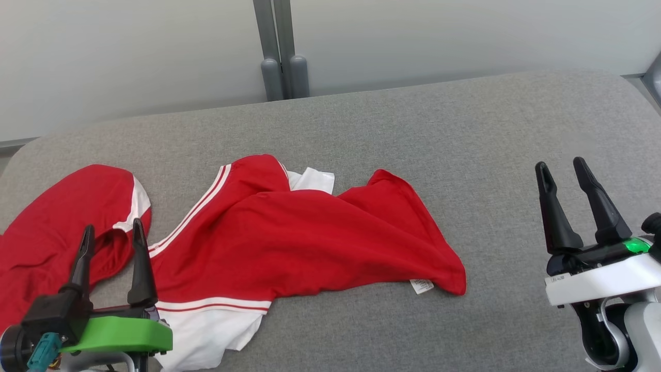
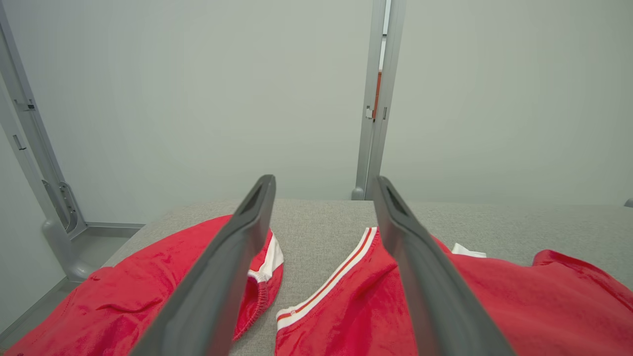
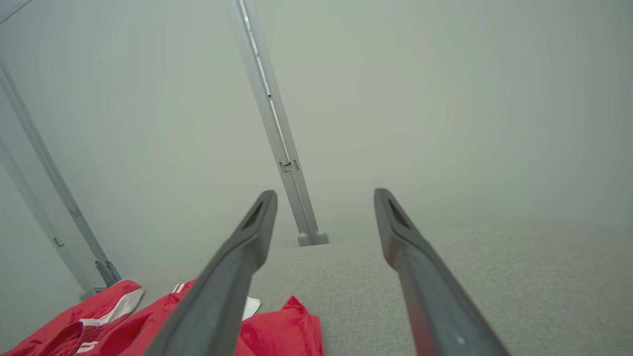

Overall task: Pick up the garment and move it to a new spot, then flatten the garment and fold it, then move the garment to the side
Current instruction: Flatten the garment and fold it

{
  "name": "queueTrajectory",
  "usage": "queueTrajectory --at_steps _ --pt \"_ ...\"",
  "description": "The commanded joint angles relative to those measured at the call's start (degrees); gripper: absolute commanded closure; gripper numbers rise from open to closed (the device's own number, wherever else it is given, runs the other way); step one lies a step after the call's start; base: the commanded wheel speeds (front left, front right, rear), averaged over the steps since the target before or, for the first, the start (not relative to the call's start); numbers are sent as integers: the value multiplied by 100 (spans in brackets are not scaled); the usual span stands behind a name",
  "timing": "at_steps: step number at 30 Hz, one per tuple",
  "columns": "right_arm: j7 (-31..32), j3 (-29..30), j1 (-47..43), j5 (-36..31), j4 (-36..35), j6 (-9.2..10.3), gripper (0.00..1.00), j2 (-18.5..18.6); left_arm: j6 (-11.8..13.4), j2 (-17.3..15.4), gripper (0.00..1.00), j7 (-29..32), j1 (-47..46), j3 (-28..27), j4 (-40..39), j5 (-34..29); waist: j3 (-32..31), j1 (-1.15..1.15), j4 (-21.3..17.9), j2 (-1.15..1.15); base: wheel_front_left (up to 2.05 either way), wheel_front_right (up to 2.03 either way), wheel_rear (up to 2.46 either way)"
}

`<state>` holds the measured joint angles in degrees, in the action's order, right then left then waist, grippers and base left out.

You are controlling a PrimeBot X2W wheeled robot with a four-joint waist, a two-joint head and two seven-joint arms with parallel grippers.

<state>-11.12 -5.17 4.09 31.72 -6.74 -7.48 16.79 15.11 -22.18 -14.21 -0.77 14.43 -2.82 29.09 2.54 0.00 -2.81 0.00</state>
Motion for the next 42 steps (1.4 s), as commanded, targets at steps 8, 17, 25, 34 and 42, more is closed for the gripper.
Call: queueTrajectory --at_steps 8,17,25,34,42 --pt "-282 107 -270 -545 388 -3 0 -331 -89 98 0 -70 277 -110 -82 136 -47 0 0 0 0 0 0" --pt "-308 29 -191 -714 628 -3 0 -386 -185 153 0 -99 322 -114 -34 48 -41 0 -12 0 0 0 0" --pt "-275 -4 -160 -685 695 -3 0 -380 -232 149 0 -90 317 -96 25 35 -51 0 -11 0 0 0 0" --pt "-66 52 -119 -580 695 -3 0 -415 -269 38 0 366 339 -31 -222 215 7 0 29 0 0 0 0" --pt "1165 -302 -326 -278 1090 -3 0 -369 -146 -159 0 1384 538 135 -381 485 16 0 79 0 0 0 0"
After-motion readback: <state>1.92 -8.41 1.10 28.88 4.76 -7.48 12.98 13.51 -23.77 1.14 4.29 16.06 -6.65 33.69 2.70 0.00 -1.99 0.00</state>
